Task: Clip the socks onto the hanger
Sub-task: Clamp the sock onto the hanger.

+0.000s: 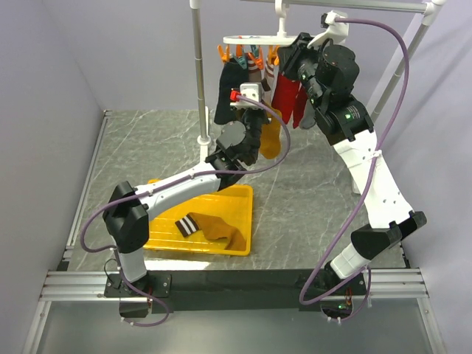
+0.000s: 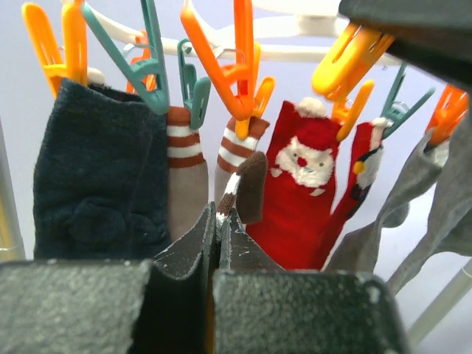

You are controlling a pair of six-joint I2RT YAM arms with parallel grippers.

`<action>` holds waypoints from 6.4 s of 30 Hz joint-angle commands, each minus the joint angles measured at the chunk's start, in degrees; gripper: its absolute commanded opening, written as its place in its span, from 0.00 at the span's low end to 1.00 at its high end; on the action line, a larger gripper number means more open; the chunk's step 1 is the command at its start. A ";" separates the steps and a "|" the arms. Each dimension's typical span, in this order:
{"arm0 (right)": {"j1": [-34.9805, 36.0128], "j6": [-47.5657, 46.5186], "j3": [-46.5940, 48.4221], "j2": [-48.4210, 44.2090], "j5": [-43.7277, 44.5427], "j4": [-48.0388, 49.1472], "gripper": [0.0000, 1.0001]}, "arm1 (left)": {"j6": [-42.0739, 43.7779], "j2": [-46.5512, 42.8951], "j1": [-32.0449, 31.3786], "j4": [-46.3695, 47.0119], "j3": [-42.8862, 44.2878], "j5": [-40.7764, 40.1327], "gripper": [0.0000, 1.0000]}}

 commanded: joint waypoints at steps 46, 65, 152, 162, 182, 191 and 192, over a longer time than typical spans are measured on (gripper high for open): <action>0.22 1.03 0.47 -3.05 0.05 -0.85 0.00 | 7.39 7.94 -2.12 13.78 12.31 -2.26 0.01; 0.13 6.31 4.78 -0.94 1.63 -6.12 0.00 | 8.71 8.55 -1.95 17.65 12.66 -2.52 0.01; -3.83 -6.17 -21.14 -12.01 -13.57 27.09 0.00 | -49.38 -7.00 14.22 -19.79 11.61 35.36 0.01; -3.83 -9.16 -27.56 -15.00 -18.15 35.01 0.00 | -52.37 -6.83 16.51 -20.50 12.66 42.29 0.01; -3.83 -10.66 -28.36 -14.03 -19.55 37.47 0.00 | -55.01 -7.26 17.30 -18.92 12.22 48.89 0.01; -4.00 -10.13 -29.23 -14.12 -21.75 38.96 0.00 | -56.58 -7.44 18.00 -15.75 11.26 52.49 0.01; -3.91 -10.22 -29.41 -14.12 -22.01 39.14 0.00 | -57.20 -7.27 18.26 -15.49 11.17 53.80 0.01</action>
